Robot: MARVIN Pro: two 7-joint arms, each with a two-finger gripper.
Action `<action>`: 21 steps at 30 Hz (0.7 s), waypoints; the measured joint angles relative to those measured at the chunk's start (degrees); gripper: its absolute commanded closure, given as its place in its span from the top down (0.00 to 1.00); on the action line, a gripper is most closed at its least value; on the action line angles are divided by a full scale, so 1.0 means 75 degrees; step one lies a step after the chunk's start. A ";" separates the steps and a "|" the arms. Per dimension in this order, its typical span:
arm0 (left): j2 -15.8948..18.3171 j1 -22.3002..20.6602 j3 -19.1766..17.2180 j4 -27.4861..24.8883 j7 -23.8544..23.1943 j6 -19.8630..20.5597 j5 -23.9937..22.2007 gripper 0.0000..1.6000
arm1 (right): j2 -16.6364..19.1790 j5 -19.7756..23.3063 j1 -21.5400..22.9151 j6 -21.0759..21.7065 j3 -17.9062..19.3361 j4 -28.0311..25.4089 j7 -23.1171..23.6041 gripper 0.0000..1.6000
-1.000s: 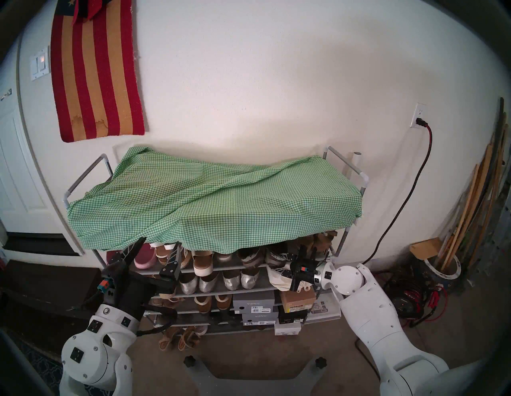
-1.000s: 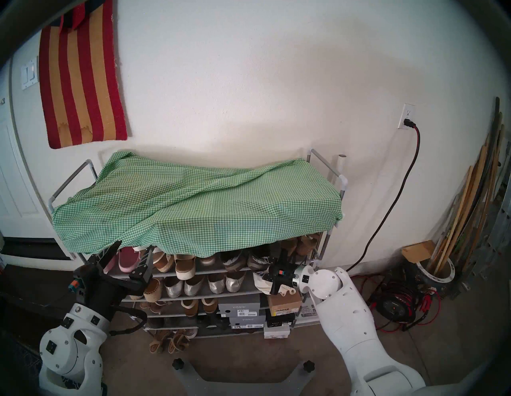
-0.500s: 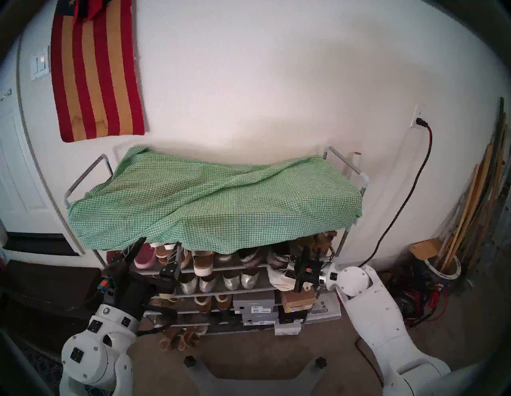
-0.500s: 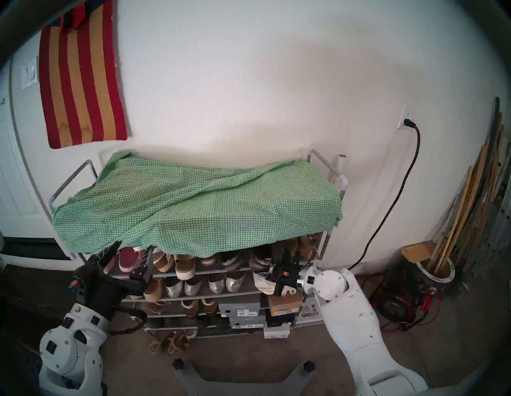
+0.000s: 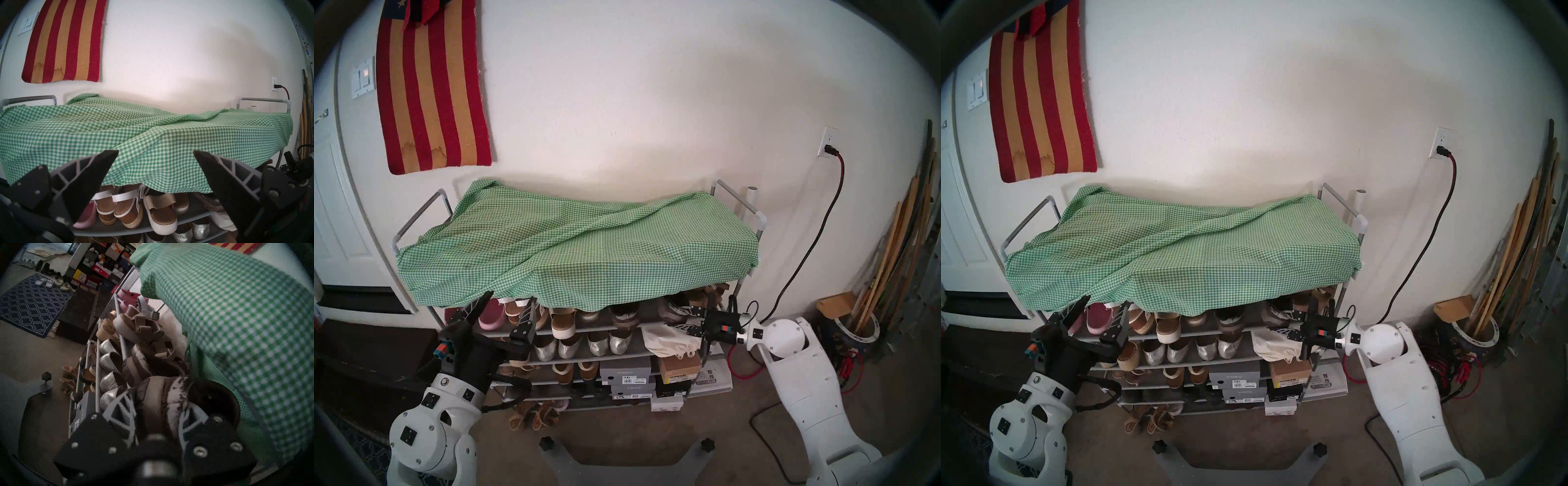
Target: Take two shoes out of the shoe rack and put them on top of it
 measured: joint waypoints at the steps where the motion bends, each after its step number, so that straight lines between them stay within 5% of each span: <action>1: 0.0000 0.0000 0.0000 0.0000 0.0000 0.0000 0.0000 1.00 | 0.0062 0.0136 -0.0093 -0.0010 0.0076 -0.0136 0.0110 0.00; 21: -0.0001 0.0000 0.0000 0.0001 -0.0001 -0.0007 0.0000 1.00 | 0.0607 0.1860 -0.1952 0.0514 0.0443 -0.2352 0.1946 0.00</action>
